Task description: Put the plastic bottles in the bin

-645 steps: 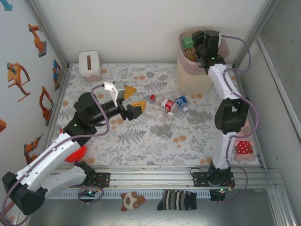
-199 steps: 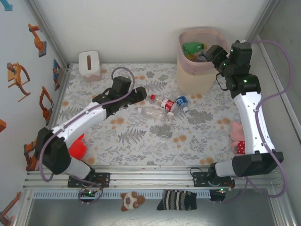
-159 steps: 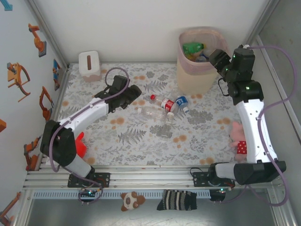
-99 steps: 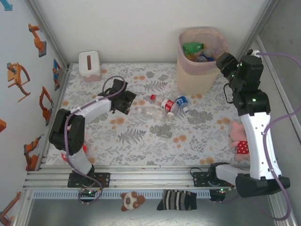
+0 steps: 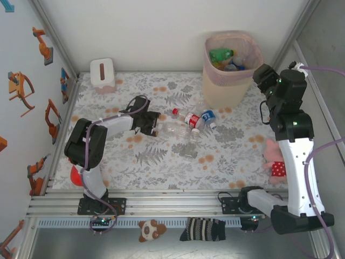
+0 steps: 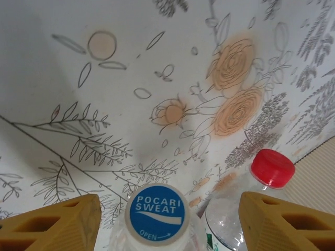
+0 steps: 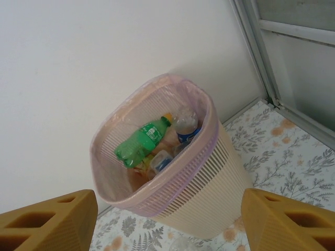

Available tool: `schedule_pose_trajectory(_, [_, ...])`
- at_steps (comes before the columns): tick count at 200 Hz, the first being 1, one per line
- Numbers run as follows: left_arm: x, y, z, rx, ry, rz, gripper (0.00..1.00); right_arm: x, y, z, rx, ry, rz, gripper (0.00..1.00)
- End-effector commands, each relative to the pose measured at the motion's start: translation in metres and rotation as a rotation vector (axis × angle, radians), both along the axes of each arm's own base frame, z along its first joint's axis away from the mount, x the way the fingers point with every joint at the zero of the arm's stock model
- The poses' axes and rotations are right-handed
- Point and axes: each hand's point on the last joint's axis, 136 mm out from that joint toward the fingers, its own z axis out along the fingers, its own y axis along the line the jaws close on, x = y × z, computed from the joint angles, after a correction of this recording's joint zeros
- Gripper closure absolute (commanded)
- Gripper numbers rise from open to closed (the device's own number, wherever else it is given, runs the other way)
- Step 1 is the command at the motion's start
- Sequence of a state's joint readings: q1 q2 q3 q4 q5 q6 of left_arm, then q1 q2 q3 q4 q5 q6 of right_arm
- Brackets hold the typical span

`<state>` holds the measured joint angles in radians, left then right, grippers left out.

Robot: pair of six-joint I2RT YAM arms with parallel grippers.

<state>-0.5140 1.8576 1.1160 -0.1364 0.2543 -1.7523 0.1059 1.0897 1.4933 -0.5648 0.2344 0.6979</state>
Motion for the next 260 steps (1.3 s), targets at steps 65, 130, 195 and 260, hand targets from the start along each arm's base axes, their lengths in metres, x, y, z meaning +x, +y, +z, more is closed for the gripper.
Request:
schedule_pose_trajectory(65, [-0.004, -0.016, -0.014, -0.052, 0.059, 0.032, 0.43, -0.010, -0.009, 0.005, -0.020, -0.021, -0.040, 0.30])
schedule_pose_trajectory(130, [-0.005, -0.007, -0.016, -0.007, 0.059, 0.045, 0.48, -0.014, -0.010, 0.004, -0.022, -0.022, -0.043, 0.30])
schedule_pose_trajectory(195, [-0.006, -0.004, -0.015, -0.001, 0.050, 0.055, 0.59, -0.017, -0.011, 0.007, -0.020, -0.030, -0.044, 0.31])
schedule_pose_trajectory(260, [-0.004, 0.006, 0.008, 0.030, -0.042, 0.041, 0.68, -0.022, -0.012, 0.012, -0.020, -0.044, -0.047, 0.32])
